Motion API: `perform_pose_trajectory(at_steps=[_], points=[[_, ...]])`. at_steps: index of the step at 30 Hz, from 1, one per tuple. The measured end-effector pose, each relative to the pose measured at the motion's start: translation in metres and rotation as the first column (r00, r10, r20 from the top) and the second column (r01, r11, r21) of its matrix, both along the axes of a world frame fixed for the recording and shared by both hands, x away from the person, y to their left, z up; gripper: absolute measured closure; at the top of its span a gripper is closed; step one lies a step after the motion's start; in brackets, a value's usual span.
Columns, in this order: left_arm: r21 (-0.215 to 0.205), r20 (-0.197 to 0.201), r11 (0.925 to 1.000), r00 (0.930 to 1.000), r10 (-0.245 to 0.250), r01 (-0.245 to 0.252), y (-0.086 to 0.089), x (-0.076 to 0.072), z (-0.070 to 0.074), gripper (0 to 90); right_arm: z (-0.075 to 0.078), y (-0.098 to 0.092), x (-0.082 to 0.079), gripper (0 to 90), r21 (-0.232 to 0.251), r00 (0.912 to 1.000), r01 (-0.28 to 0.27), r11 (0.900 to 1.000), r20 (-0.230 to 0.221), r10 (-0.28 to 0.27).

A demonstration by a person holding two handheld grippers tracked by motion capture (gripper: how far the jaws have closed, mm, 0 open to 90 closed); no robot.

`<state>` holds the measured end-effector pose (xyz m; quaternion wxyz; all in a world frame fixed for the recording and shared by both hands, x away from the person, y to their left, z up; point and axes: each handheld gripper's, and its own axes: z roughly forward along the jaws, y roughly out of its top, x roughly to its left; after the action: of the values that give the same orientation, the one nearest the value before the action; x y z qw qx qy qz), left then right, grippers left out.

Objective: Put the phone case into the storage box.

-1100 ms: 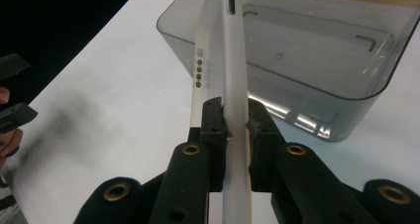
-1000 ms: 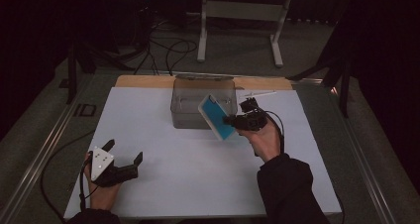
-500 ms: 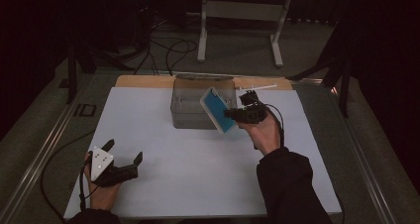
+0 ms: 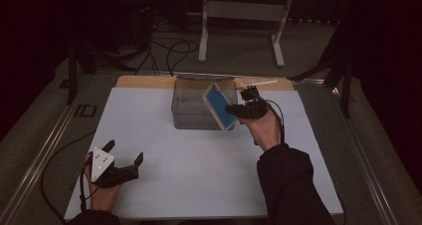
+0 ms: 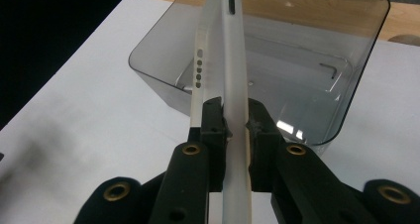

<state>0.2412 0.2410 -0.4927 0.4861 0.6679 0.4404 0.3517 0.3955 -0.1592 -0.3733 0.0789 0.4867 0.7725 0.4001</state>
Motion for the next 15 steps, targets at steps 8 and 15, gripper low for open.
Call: perform_pose_trajectory(at_steps=[8, 15], points=[[0.003, 0.0, 1.0, 1.0, -0.003, 0.003, 0.0, 0.0, 0.0, 0.1, 0.003, 0.002, 0.007, 81.3, -0.003, 0.9997, 0.023, 1.0, 0.009, -0.023], [0.0, 0.001, 1.0, 1.0, -0.002, 0.002, 0.0, 0.0, 0.0, 0.1, 0.003, 0.003, 0.013, 81.3, -0.007, 0.9988, 0.048, 0.999, 0.008, -0.048]])
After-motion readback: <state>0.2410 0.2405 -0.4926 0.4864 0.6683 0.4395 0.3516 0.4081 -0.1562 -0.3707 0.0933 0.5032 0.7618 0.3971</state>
